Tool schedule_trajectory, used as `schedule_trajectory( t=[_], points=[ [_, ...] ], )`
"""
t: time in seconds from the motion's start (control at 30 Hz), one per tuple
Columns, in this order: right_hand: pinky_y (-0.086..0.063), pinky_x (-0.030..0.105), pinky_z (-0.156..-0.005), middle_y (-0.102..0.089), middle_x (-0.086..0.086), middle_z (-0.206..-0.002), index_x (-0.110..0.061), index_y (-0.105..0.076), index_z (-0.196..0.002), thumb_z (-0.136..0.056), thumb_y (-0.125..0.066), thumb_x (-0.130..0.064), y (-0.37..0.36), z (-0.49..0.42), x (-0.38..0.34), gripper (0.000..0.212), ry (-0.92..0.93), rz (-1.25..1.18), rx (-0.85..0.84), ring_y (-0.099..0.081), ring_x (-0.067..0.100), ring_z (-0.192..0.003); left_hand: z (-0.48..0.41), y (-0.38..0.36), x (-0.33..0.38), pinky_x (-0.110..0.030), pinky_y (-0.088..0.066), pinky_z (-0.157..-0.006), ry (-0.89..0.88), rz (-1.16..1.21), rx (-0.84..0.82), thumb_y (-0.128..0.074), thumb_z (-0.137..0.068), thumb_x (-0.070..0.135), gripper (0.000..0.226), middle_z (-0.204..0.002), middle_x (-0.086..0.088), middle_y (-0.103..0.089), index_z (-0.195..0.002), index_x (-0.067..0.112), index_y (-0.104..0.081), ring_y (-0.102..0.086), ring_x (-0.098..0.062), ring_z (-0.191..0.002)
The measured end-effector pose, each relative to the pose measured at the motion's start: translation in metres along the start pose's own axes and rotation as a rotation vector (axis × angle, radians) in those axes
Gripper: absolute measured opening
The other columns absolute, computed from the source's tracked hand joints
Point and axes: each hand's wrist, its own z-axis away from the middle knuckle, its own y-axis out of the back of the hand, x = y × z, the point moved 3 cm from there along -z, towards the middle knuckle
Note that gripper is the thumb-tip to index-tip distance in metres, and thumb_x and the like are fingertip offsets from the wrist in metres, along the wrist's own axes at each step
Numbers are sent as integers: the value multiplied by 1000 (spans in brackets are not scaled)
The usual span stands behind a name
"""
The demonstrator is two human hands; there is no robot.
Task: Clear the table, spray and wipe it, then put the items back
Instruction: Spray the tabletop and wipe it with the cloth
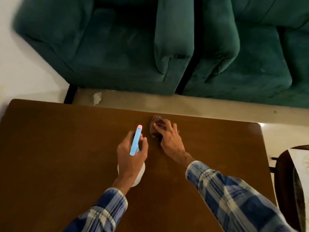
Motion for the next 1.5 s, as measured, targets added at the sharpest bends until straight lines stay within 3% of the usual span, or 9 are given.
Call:
schedule_trajectory(
  t=[0.13,0.3,0.4,0.53,0.67,0.93,1.2,1.4,1.5],
  points=[
    [-45,54,-105,-21,4,-154,-31,-42,-150,-93,-52,-5,-9,-25,-29,63,-298,-85,122,-27,32,-128,-15,28,-22,-14,-54,-56,-7,17,30,-74,-89,18,18,-74,18,-54,-100,21,-60,-61,-11,-60],
    [-45,52,-108,-20,3,-159,-41,-38,-148,-94,-65,-17,-62,-14,-106,65,238,65,-110,-27,33,-135,-16,46,-43,-5,-50,-58,17,-35,44,-74,-89,19,23,-77,10,-57,-107,8,-65,-60,-4,-59],
    [-39,51,-113,-17,2,-161,-42,-34,-152,-92,-63,-13,-46,13,-66,73,246,163,-117,-25,31,-136,-8,49,-38,-9,-51,-59,-10,-29,32,-73,-90,20,19,-77,14,-56,-104,12,-65,-60,-5,-60],
    [-43,51,-108,-21,-1,-157,-42,-42,-149,-89,-54,0,18,69,49,74,-282,28,90,-27,31,-130,11,46,-22,-7,-51,-60,0,54,22,-74,-89,20,18,-79,18,-57,-103,15,-64,-64,-8,-76],
    [-39,60,-104,-30,10,-151,-29,-49,-148,-86,-48,4,36,124,116,70,-708,-64,302,-31,43,-124,38,31,-8,-11,-53,-60,-24,54,-12,-73,-89,21,20,-80,8,-63,-104,10,-66,-64,-8,-63],
    [-32,56,-115,-13,4,-163,-44,-26,-155,-94,-57,-11,-51,176,-14,77,123,117,-218,-21,36,-140,121,16,19,-17,-54,-59,-40,-54,-60,-73,-88,26,27,-79,6,-62,-107,10,-64,-63,-9,-62],
    [-44,62,-100,-28,6,-150,-32,-45,-149,-85,-48,0,9,229,112,72,-621,-115,202,-31,42,-127,163,26,39,-13,-54,-59,-20,15,-49,-72,-89,26,21,-79,15,-59,-105,16,-62,-64,-11,-64],
    [-39,57,-111,-14,6,-161,-38,-29,-155,-96,-51,-10,-67,272,-32,69,25,16,-211,-20,38,-139,181,52,30,-17,-55,-60,-12,-36,-22,-73,-89,24,20,-78,9,-60,-103,14,-63,-64,-9,-64],
    [-40,56,-110,-17,6,-162,-40,-31,-155,-93,-52,-8,-75,289,-19,73,-9,53,-151,-25,38,-137,183,73,17,-12,-53,-58,-2,-32,-22,-73,-89,22,20,-76,10,-59,-104,12,-63,-63,-8,-61]
  ],
)
